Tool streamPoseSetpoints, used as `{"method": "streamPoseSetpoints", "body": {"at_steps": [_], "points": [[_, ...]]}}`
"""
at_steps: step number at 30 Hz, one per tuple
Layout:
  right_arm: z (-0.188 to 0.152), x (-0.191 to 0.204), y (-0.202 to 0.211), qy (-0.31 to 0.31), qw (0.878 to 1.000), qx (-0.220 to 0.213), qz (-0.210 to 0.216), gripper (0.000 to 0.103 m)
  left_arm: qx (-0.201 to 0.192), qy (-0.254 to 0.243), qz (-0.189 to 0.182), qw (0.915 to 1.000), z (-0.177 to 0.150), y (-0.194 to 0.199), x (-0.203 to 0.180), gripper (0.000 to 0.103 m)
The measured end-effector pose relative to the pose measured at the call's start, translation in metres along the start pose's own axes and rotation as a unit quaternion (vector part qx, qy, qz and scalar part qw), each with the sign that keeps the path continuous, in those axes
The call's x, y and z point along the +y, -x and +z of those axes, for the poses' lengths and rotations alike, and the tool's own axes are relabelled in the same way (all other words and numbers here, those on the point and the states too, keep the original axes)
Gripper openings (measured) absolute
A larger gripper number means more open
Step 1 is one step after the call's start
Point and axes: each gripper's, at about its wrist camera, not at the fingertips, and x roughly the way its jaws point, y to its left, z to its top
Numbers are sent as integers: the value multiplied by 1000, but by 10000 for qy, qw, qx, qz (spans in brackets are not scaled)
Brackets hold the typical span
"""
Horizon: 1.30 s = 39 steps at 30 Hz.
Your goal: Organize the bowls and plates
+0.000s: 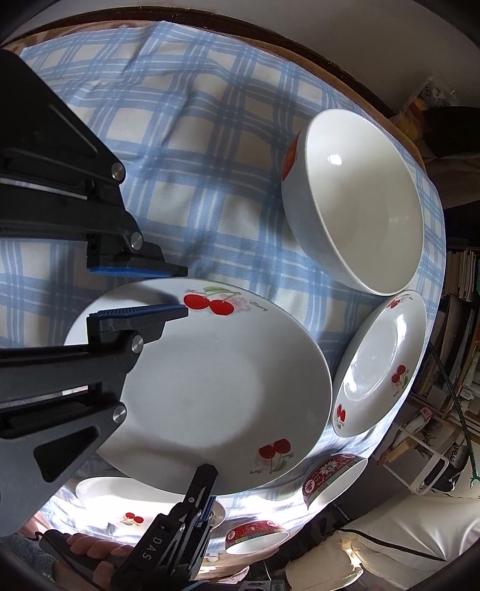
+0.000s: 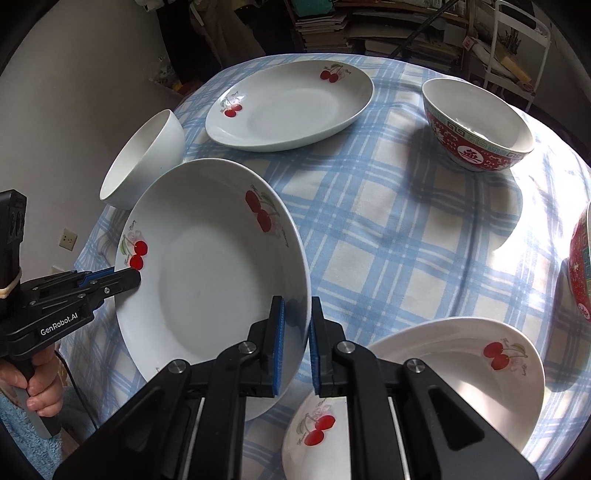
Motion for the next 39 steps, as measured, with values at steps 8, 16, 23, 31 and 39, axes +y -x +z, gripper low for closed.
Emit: {"method": "streamPoseSetpoints", "body": {"at_steps": [8, 16, 23, 31, 39], "points": [[-9, 0, 25, 44, 9999, -92, 4, 13, -174, -45, 11, 9998, -4, 23, -10, 13], [-25, -20, 49, -150, 9997, -94, -148, 13, -119, -303, -65, 9994, -8, 25, -43, 14], [-36, -42, 72, -332, 9989, -162, -277, 13, -167, -415, -112, 9989, -10, 29, -77, 14], [-51, -77, 89, -741, 9964, -166, -376, 14, -303, -730, 7, 9969, -19, 31, -125, 14], [-69, -104, 94, -971, 9939, -26, -525, 14, -40, -799, -139, 9967, -27, 13, -152, 14]]}}
